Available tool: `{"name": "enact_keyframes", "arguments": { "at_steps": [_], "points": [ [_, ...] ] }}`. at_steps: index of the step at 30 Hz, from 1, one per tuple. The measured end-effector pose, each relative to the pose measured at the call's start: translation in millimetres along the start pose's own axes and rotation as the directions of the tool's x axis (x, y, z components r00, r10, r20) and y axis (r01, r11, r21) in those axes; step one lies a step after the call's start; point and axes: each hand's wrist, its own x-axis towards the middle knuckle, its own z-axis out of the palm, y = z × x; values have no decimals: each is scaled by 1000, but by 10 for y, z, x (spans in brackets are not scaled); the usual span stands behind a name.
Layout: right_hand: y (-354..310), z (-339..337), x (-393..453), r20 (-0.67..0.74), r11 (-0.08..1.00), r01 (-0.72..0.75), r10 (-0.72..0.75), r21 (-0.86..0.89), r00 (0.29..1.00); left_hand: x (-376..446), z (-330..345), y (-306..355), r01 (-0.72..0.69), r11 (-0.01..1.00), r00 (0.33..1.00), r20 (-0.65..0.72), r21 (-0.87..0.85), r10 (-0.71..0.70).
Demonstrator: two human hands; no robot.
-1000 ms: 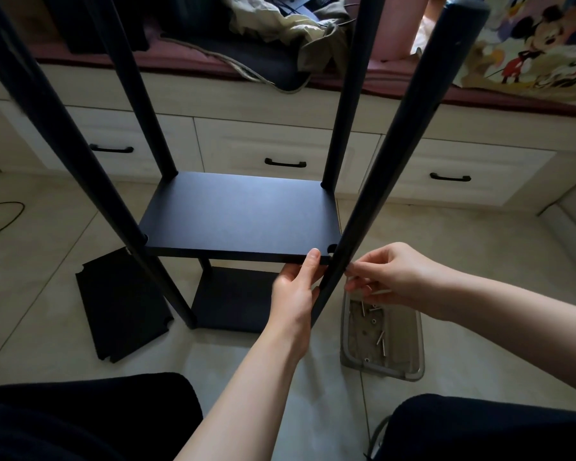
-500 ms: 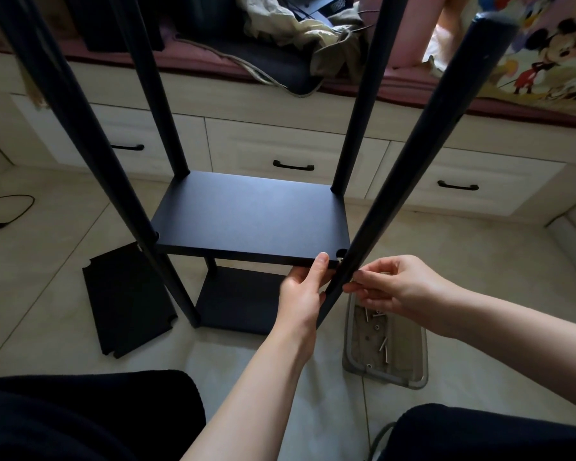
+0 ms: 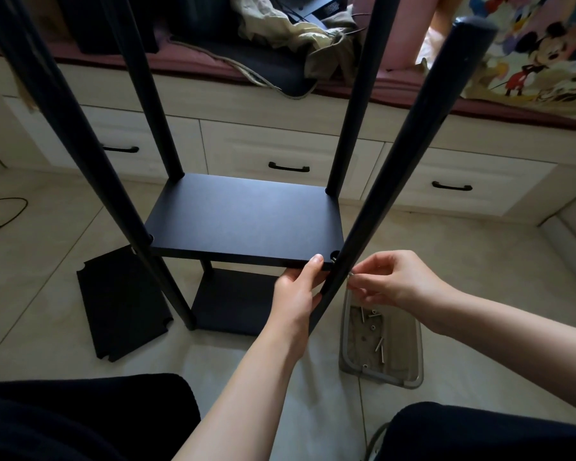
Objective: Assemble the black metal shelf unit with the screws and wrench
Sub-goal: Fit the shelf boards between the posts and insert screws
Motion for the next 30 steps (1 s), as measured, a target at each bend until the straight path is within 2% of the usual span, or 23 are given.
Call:
{"name": "enact_keyframes", "arguments": {
  "at_steps": [6, 10, 17, 22, 30],
  "points": [
    [22, 34, 39, -48, 999, 32, -31, 5, 998, 24, -9, -10, 4, 1000, 1000, -5, -9, -4],
    [32, 44, 63, -57, 999, 52, -52, -6, 997, 33, -12, -7, -11, 997, 1000, -5, -75, 11],
    [19, 52, 84, -71, 987, 149, -153, -54, 986, 22, 9, 37, -6, 993, 1000, -9, -118, 5],
    [20, 25, 106, -47, 970, 215, -221, -114, 974, 6, 19, 54, -10, 994, 1000, -8, -109, 9],
    [32, 3, 155, -4, 974, 207, -208, -86, 978, -4, 25, 65, -9, 994, 1000, 21, -109, 11]
  ]
}}
